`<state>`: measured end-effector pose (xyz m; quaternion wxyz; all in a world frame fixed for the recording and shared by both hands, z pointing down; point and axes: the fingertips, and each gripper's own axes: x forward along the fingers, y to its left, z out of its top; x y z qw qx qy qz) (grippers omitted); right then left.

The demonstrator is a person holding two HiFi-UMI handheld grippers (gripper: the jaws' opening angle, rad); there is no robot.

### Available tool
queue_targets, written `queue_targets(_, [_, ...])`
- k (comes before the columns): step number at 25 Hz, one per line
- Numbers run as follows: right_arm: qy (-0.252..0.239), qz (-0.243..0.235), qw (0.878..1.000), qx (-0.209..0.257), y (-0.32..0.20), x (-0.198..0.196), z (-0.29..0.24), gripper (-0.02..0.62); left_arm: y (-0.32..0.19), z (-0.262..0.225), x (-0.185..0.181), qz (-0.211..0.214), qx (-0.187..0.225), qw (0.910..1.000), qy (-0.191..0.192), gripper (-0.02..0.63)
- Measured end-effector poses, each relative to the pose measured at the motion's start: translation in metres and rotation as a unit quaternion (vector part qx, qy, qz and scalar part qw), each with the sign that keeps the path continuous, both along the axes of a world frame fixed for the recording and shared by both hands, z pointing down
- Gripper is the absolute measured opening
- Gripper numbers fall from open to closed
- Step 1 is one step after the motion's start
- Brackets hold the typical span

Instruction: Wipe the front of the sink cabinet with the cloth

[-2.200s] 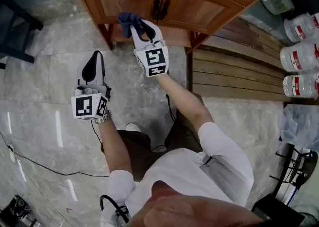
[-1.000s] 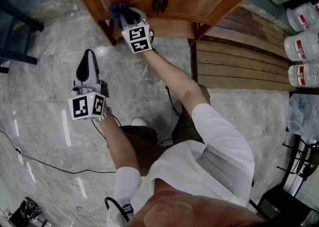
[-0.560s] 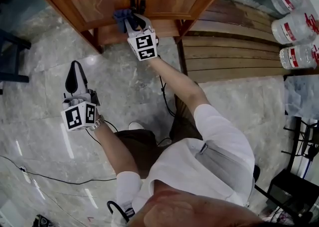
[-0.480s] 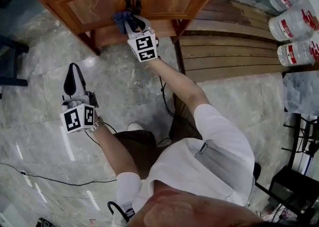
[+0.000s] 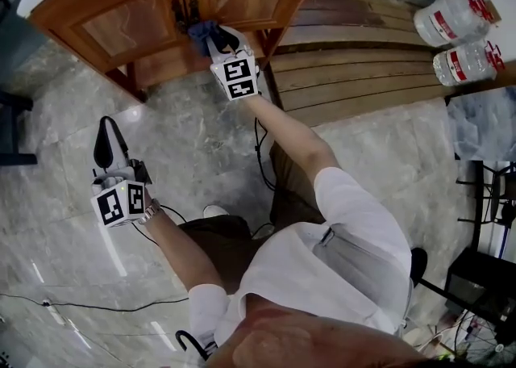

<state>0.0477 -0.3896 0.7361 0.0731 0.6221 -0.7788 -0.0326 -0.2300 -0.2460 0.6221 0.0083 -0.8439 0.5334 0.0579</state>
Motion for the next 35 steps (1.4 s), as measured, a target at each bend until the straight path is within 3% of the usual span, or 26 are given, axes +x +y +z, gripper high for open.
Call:
queue_targets(12, [0.031, 0.058, 0.998, -0.009, 0.010, 0.094, -0.002, 0.095, -0.003, 0.009, -0.001, 0.002, -0.010, 0.9999, -0.003, -0.002])
queue_targets(28, [0.006, 0.178, 0.984, -0.017, 0.046, 0.222, -0.002, 0.094, -0.010, 0.021, 0.023, 0.041, -0.018, 0.9989, -0.014, -0.002])
queue_targets(35, [0.018, 0.171, 0.985, -0.026, 0.048, 0.231, -0.004, 0.094, -0.015, 0.022, 0.040, 0.059, -0.020, 0.9980, 0.000, -0.002])
